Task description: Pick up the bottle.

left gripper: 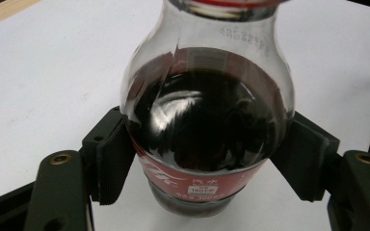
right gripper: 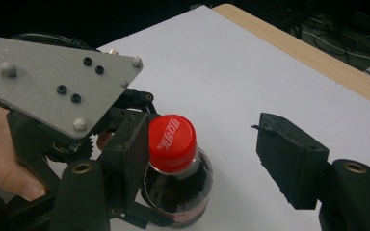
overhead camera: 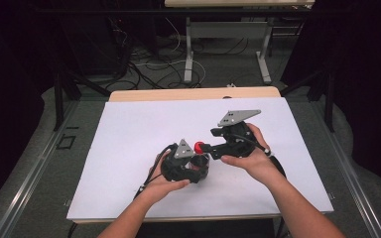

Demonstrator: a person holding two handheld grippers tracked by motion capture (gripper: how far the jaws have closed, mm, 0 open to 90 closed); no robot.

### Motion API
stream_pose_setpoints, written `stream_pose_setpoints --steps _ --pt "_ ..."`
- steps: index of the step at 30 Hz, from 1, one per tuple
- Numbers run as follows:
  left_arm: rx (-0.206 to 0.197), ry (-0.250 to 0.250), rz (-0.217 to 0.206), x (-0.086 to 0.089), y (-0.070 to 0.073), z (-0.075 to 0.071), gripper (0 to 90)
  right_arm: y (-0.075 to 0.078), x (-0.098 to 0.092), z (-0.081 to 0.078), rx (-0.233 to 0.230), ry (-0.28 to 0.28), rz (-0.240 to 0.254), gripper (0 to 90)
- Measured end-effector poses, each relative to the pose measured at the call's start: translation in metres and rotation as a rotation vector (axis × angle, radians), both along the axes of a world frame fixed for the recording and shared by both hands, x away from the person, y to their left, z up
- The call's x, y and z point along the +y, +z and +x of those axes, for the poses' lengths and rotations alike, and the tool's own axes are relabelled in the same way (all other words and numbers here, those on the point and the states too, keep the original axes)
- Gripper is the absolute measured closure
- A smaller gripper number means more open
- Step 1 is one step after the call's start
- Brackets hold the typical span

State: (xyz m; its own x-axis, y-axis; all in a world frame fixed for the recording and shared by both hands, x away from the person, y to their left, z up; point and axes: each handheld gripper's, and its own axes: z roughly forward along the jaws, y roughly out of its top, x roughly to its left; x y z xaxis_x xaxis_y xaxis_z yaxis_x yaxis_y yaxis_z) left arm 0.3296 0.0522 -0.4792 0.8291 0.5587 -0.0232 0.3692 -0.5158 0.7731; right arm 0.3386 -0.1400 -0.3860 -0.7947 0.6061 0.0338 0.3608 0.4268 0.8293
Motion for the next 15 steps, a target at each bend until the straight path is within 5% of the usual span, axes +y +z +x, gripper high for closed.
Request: stream_pose_setpoints --steps 15 --pt "-0.008 0.009 -0.013 -0.017 0.003 0.010 29.9 0.002 0.002 0.007 0.019 -0.035 -0.008 48.7"
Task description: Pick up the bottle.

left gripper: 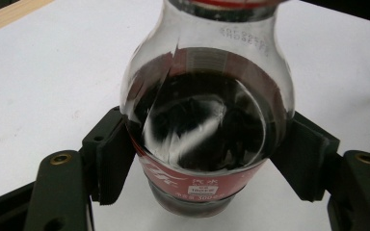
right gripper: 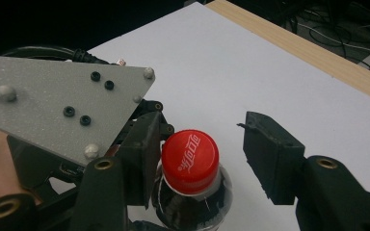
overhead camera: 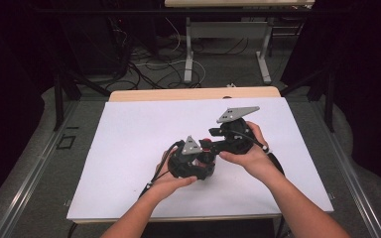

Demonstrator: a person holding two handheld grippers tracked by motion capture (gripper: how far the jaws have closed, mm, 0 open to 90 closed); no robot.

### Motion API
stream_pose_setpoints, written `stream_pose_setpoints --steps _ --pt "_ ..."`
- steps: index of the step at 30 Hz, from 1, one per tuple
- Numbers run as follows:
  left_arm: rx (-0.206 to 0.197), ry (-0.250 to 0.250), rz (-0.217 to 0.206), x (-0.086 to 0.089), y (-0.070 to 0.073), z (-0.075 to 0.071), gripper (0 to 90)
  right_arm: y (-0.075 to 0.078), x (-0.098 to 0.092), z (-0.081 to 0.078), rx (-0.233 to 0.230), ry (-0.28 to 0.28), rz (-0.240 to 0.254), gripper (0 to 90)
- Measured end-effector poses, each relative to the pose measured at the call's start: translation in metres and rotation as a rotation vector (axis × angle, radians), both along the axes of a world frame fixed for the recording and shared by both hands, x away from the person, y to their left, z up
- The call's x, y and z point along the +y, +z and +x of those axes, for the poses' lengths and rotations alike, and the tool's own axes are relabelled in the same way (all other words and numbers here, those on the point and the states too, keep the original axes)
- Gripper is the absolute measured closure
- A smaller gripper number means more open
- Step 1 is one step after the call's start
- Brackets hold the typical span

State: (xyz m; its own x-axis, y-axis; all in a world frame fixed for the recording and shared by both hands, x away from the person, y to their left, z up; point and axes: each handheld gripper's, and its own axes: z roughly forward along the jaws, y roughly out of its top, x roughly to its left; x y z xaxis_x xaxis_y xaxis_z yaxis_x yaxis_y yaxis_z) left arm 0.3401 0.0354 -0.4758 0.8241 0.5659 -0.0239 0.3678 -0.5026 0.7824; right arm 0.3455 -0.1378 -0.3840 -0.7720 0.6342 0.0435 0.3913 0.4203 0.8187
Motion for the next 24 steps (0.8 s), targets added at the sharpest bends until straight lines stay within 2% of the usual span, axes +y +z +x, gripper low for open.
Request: stream_pose_setpoints --steps 1,2,3,4,7,11,14,24 --pt "0.008 0.005 0.000 -0.001 0.000 0.001 29.9 0.000 0.000 0.002 0.005 0.000 -0.001 49.9" --pt "-0.002 0.006 0.001 -0.002 0.000 0.003 29.9 -0.001 0.001 0.003 0.015 -0.001 0.002 50.1" --pt "0.001 0.025 -0.022 -0.004 -0.002 0.004 29.9 -0.001 0.002 0.005 0.019 -0.004 0.000 50.2" --pt "0.012 0.027 -0.022 -0.004 -0.002 0.004 29.9 -0.002 0.004 0.006 0.022 -0.010 -0.001 51.3" --pt "0.001 0.036 -0.017 -0.005 -0.003 0.008 29.9 -0.005 0.007 0.009 0.006 -0.029 -0.029 53.0" --pt "0.013 0.046 -0.007 -0.007 -0.004 0.009 29.9 -0.009 0.012 0.013 0.026 -0.054 -0.038 54.9" --pt "0.007 0.050 -0.011 -0.007 -0.004 0.010 29.9 -0.012 0.014 0.016 0.026 -0.066 -0.040 56.1" --pt "0.028 0.062 -0.005 -0.005 -0.003 0.012 30.0 -0.015 0.017 0.019 0.032 -0.060 -0.027 61.1"
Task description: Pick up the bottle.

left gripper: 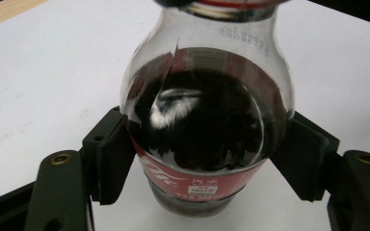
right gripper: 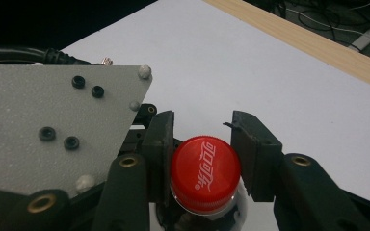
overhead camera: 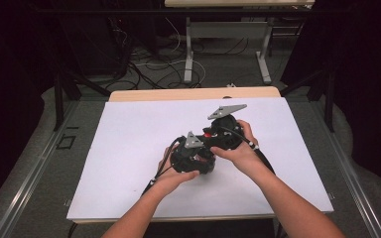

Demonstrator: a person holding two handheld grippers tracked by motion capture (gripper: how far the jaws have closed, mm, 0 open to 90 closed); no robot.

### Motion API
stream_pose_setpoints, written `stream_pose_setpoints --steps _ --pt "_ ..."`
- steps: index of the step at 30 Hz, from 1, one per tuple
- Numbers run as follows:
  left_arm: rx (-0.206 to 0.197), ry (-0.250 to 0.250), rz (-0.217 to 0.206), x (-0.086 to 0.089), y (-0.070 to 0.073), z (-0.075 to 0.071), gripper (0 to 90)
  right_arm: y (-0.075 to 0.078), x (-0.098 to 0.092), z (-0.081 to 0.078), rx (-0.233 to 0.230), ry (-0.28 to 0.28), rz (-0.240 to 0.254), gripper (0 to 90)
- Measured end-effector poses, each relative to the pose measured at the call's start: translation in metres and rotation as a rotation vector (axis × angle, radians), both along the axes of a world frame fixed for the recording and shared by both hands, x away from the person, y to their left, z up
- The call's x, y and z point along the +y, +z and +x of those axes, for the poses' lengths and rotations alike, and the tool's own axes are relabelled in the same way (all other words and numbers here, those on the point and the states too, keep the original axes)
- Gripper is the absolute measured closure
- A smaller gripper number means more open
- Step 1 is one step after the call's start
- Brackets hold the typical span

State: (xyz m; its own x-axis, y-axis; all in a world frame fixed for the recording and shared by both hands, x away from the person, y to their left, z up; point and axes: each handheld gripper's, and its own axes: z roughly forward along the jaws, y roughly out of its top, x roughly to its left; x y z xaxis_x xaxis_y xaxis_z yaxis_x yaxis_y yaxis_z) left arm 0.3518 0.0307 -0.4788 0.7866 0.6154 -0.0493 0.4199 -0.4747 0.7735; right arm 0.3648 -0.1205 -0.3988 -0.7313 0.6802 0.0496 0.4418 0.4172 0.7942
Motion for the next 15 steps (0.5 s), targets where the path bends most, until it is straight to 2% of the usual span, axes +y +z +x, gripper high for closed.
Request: stream_pose_setpoints --steps 6,12,15 --pt "-0.014 -0.007 0.005 0.0015 0.0004 -0.0003 30.1 0.0002 -0.0020 0.0030 -0.001 0.050 0.002 61.6" --pt "-0.005 -0.029 0.023 0.0046 0.0021 -0.0019 30.1 0.0013 -0.0064 0.0081 0.033 0.103 0.018 61.8" --pt "-0.017 -0.044 0.013 0.0062 0.0022 -0.0019 30.1 0.0029 -0.0073 0.0095 0.035 0.140 0.006 61.9"
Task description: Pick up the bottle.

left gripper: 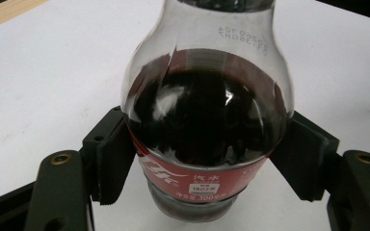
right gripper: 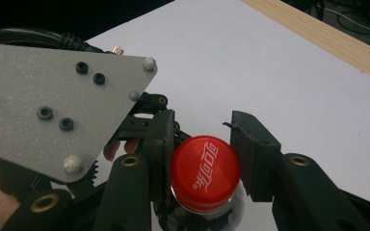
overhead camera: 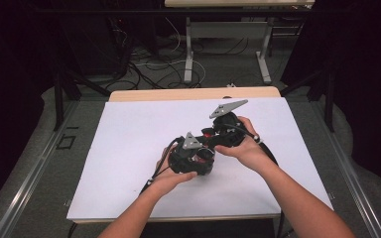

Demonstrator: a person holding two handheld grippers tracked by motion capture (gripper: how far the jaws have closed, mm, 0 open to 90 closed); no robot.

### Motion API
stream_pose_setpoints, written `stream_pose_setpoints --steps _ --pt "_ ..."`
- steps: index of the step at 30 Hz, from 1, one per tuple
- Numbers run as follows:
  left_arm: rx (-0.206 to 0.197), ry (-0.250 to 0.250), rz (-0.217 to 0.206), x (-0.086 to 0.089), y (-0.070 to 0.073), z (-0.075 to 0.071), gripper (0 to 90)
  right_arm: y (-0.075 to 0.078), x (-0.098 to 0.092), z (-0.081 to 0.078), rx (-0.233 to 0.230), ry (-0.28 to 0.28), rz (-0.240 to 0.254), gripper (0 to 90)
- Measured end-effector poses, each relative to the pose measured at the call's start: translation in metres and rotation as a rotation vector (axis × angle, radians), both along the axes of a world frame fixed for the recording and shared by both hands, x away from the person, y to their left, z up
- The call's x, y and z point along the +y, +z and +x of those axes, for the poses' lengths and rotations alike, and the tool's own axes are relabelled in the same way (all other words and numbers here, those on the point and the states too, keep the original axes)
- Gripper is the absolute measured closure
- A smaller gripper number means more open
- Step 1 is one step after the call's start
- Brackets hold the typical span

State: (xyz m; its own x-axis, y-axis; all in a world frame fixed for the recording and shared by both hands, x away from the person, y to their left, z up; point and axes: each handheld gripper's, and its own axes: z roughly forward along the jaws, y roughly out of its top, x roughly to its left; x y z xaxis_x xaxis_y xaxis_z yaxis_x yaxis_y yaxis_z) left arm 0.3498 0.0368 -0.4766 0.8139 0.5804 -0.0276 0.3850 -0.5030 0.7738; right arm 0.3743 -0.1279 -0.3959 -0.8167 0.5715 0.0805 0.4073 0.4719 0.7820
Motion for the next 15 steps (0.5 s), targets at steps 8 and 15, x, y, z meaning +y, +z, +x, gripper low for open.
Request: stream_pose_setpoints --steps 8,15 --pt "0.018 -0.070 -0.057 0.008 0.000 0.000 30.2 0.007 0.003 -0.001 -0.009 0.136 -0.044 62.1" --pt "0.033 -0.172 -0.056 0.018 0.003 -0.002 30.1 0.010 0.004 0.002 -0.022 0.311 -0.052 62.1"
